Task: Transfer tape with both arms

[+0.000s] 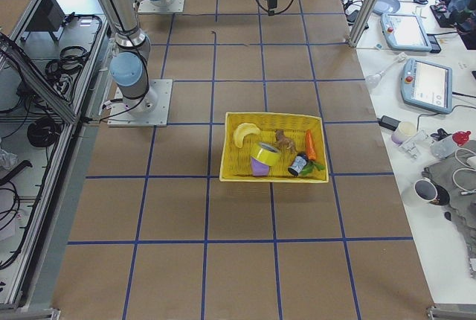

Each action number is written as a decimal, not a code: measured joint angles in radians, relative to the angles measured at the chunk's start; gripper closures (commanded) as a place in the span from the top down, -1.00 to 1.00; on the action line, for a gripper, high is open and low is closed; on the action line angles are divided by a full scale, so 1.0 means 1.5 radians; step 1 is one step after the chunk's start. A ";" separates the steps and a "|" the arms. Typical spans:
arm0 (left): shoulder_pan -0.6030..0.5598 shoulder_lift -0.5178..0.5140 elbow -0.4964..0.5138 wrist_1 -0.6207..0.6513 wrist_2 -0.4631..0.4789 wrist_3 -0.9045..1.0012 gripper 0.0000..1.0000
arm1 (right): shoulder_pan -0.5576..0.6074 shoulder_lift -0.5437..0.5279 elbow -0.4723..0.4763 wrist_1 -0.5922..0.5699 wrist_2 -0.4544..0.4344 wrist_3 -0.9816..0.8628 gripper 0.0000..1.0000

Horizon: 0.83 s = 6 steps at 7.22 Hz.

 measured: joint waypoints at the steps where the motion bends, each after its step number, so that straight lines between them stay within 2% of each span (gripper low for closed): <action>1: 0.000 0.000 0.000 0.000 0.000 0.000 1.00 | 0.000 0.000 0.000 0.000 0.000 0.000 1.00; 6: 0.000 0.001 0.000 -0.001 0.000 0.000 1.00 | 0.000 -0.003 0.007 0.001 0.001 0.001 1.00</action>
